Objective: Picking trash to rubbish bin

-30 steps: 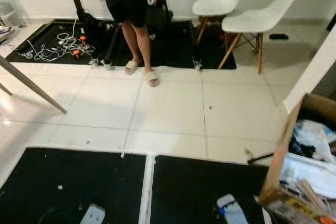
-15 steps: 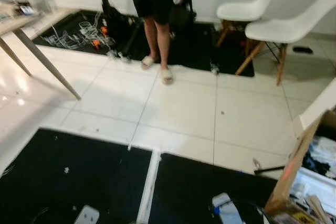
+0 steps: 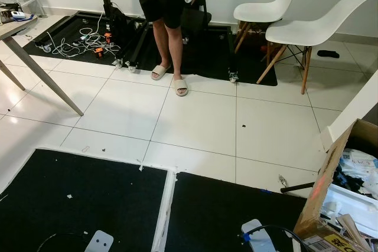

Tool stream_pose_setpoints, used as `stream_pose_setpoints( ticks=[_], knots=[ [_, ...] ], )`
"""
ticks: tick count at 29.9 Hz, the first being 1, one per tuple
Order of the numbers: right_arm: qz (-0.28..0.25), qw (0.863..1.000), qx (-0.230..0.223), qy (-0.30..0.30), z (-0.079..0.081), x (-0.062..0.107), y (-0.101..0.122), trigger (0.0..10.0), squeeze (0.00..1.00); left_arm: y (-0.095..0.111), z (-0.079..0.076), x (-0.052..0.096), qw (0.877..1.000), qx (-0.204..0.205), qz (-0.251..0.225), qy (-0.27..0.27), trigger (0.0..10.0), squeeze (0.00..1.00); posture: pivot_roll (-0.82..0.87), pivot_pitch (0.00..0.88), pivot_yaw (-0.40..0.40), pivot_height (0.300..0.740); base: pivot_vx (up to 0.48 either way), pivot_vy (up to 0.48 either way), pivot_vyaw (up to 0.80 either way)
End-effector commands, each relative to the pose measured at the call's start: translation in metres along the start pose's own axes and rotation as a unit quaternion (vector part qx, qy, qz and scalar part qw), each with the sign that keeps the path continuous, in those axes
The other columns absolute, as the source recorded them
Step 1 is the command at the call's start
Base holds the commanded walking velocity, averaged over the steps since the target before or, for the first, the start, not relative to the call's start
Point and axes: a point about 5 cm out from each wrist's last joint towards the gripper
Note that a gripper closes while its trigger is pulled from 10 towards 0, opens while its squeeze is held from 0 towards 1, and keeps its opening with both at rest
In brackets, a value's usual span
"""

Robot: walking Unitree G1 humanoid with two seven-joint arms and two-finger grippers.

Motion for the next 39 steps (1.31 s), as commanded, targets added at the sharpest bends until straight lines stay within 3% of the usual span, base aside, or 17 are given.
stream_pose_setpoints(
  ticks=[1,12,39],
  knots=[
    [0.017,1.0,-0.003,0.01,0.0069,-0.0003,-0.0107,10.0,0.0,-0.0038,-0.0008,0.0003,1.0,0.01,0.005,-0.004,10.0,0.0,0.09,0.018,0.009,0.74,0.0,-0.472,0.0],
    [0.014,1.0,-0.006,0.009,0.0094,-0.0011,-0.0073,10.0,0.0,-0.0039,-0.0015,0.0003,1.0,0.015,0.004,-0.007,10.0,0.0,0.09,0.022,0.01,0.74,0.0,-0.462,0.0],
    [0.008,1.0,-0.008,0.001,0.0087,-0.0015,-0.0036,10.0,0.0,0.0014,-0.0001,0.0002,1.0,0.006,-0.013,-0.003,10.0,0.0,0.1,0.021,0.019,0.74,0.0,0.0,0.09]
  ],
)
Point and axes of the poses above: a point about 5 cm out from each wrist's last joint towards the gripper, its own x axis pointing back from the gripper into the wrist, its own y axis along the axis of the wrist's last joint, z = x × y, and after that the axes turned 7 degrees about x, right-handed
